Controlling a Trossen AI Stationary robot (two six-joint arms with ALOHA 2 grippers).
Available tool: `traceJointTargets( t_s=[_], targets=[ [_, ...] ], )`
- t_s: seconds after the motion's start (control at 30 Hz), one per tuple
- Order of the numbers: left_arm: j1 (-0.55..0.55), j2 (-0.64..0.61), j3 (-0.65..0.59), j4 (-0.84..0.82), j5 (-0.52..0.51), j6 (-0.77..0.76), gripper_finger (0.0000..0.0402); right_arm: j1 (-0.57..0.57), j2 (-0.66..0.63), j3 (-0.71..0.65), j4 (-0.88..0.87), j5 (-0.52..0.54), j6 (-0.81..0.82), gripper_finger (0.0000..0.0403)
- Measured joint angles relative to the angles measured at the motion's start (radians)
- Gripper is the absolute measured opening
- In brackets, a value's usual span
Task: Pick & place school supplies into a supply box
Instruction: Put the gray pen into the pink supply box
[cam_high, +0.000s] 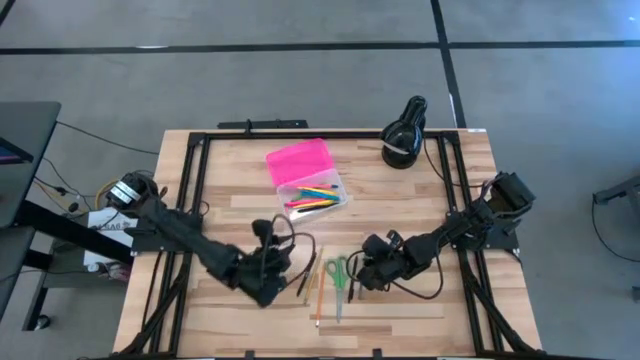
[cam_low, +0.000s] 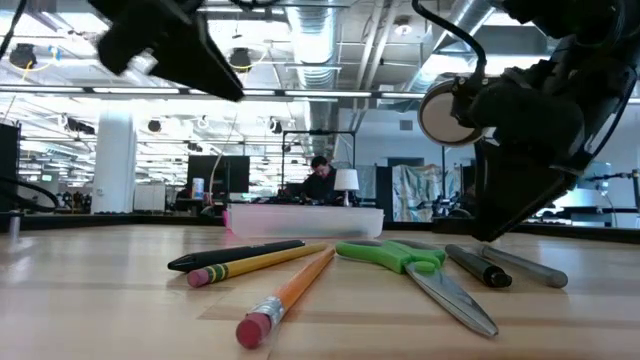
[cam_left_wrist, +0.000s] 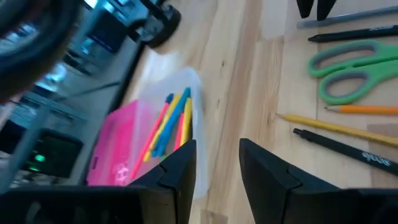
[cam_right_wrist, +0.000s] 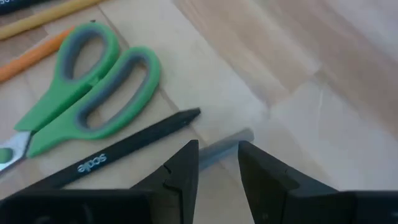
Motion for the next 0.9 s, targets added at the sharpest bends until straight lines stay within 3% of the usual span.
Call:
traceJointTargets(
  t_s=[0.17,0.47,0.9],
  targets=[
    [-0.057,0.0,0.0,-0.069,-0.115,-0.071,0.0116,0.0,0.0,0.0,0.006,-0.004,0.062,0.0107],
    [-0.063,0.0,-0.001,-0.15,-0.125,-0.178,0.0116,0.0,0.016,0.0,0.033,0.002,0.083,0.0107],
    [-0.063,0.0,-0.001,-0.165,-0.115,-0.22,0.0116,0.0,0.072,0.005,0.052,-0.052,0.079,0.0107]
  ],
)
